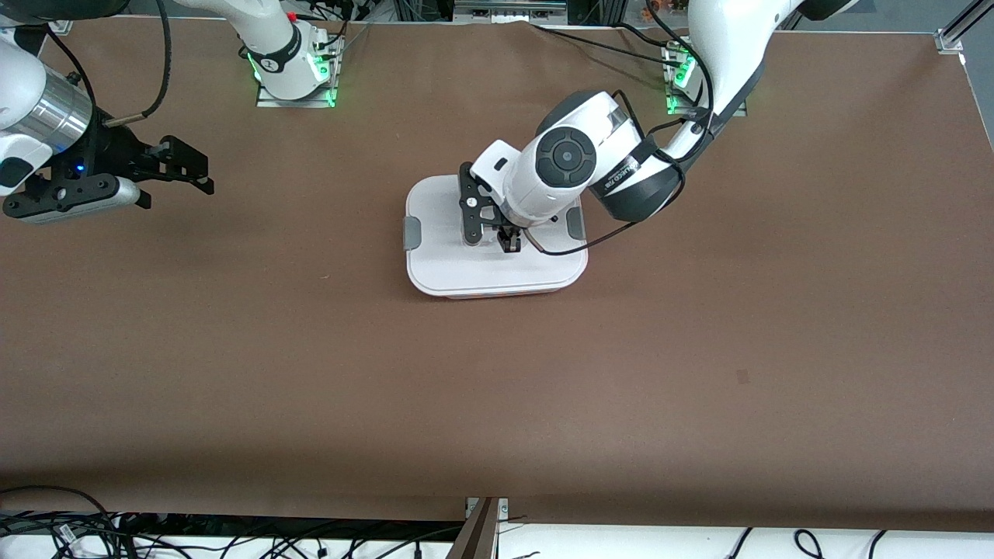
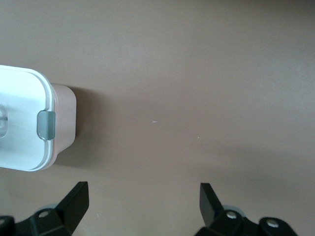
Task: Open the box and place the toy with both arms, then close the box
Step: 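Lower the held lid onto the box with the left gripper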
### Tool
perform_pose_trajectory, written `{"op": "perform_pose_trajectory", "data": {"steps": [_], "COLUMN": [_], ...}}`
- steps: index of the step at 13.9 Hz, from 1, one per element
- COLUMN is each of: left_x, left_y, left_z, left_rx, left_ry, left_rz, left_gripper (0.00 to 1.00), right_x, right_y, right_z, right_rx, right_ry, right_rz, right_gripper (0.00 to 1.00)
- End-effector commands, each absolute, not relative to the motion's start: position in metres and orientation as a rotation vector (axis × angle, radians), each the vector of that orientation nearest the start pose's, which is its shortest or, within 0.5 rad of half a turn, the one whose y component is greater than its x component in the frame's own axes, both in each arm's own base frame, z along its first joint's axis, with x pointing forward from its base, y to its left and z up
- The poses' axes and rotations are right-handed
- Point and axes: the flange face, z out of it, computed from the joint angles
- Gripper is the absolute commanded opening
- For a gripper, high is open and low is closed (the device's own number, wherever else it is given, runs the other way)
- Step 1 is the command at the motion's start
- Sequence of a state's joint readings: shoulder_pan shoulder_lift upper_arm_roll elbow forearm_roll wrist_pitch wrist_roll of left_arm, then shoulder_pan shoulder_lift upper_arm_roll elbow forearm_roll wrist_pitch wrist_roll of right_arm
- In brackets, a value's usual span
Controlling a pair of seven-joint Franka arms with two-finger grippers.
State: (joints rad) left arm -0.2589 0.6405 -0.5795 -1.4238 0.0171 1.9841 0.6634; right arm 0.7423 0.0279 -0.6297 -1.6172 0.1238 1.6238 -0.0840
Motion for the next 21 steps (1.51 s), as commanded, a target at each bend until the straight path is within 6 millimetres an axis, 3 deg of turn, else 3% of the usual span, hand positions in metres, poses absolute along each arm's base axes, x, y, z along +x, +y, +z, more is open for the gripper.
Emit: {"op": "perform_pose_trajectory", "data": {"steps": [1, 4, 15, 21], "left_x": [0.526, 0.522, 0.518, 0.522], "left_y": [-0.468, -0.467, -0.477, -0.476], "left_z": [0.363, 0.356, 0.348, 0.337], "left_rx": [-2.667, -2.598, -2.614, -2.567], "left_ry": [2.189, 2.191, 2.175, 2.174], "left_rz": [0.072, 0.087, 0.091, 0.087], "left_gripper": [0.00, 0.00, 0.00, 0.00], "right_x": [0.554, 0.555, 0.556, 0.553], "right_y": [0.078, 0.075, 0.049, 0.050], "right_z": [0.599, 0.598, 0.597, 0.601], "right_rx": [-3.051, -3.060, -3.065, -3.066], "right_ry": [-0.279, -0.276, -0.227, -0.219], "right_rz": [0.016, 0.022, 0.028, 0.031], "right_gripper": [1.00, 1.00, 1.00, 1.00]}}
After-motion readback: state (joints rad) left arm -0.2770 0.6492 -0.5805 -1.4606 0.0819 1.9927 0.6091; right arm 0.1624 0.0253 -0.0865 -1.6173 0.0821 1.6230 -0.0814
